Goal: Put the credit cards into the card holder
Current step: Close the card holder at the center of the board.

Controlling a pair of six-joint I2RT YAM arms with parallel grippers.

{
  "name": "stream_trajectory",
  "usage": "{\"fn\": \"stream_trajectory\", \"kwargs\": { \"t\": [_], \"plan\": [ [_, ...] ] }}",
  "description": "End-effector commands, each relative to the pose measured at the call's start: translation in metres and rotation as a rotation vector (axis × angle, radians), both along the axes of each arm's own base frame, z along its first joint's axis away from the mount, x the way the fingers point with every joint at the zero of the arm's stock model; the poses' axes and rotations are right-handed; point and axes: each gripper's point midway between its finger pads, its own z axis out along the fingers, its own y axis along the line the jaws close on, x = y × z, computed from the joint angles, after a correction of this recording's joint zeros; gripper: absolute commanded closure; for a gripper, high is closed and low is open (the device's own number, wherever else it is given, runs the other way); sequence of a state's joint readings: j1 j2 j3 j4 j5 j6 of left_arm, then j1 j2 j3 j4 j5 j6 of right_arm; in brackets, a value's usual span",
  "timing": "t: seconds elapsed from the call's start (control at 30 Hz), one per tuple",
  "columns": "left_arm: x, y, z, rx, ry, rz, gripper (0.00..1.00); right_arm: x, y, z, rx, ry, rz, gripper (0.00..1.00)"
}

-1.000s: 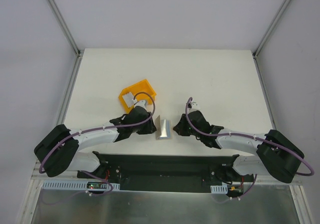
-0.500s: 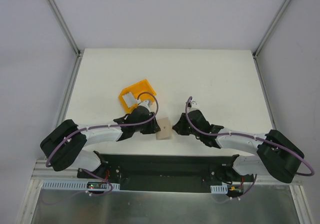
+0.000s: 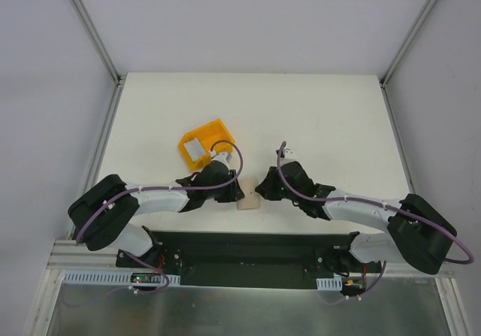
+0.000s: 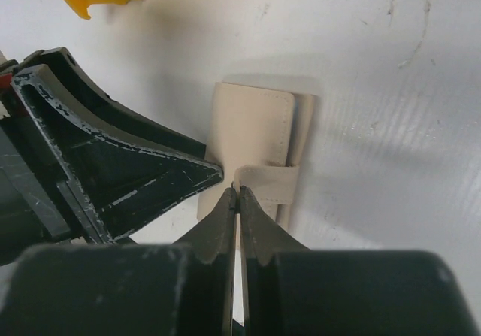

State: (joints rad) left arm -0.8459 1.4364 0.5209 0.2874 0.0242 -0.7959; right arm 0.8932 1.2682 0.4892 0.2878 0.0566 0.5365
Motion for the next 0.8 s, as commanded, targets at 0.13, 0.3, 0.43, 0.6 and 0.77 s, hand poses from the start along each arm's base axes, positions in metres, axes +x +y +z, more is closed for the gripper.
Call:
{"fn": "stream_trajectory", "kwargs": {
  "t": [0.13, 0.3, 0.43, 0.6, 0.77],
  "plan": [
    [-0.008, -0.004, -0.009, 0.039, 0.011, -0.036, 0.67, -0.006, 0.033, 0.006, 0.018, 0.032, 0.125, 0.96],
    [-0.006, -0.003, -0.008, 0.039, 0.003, -0.03, 0.67, -0.009, 0.03, -0.01, -0.05, 0.08, 0.126, 0.95],
    [-0.006, -0.004, -0.006, 0.037, -0.005, -0.04, 0.65, -0.008, 0.023, -0.018, -0.105, 0.084, 0.113, 0.9],
    [-0.006, -0.009, -0.008, 0.041, -0.001, -0.069, 0.62, -0.006, 0.025, -0.015, -0.11, 0.073, 0.123, 0.82],
    [-0.008, -0.004, -0.015, 0.061, 0.016, -0.052, 0.62, -0.003, 0.027, -0.003, -0.087, 0.041, 0.124, 0.78]
  ]
}}
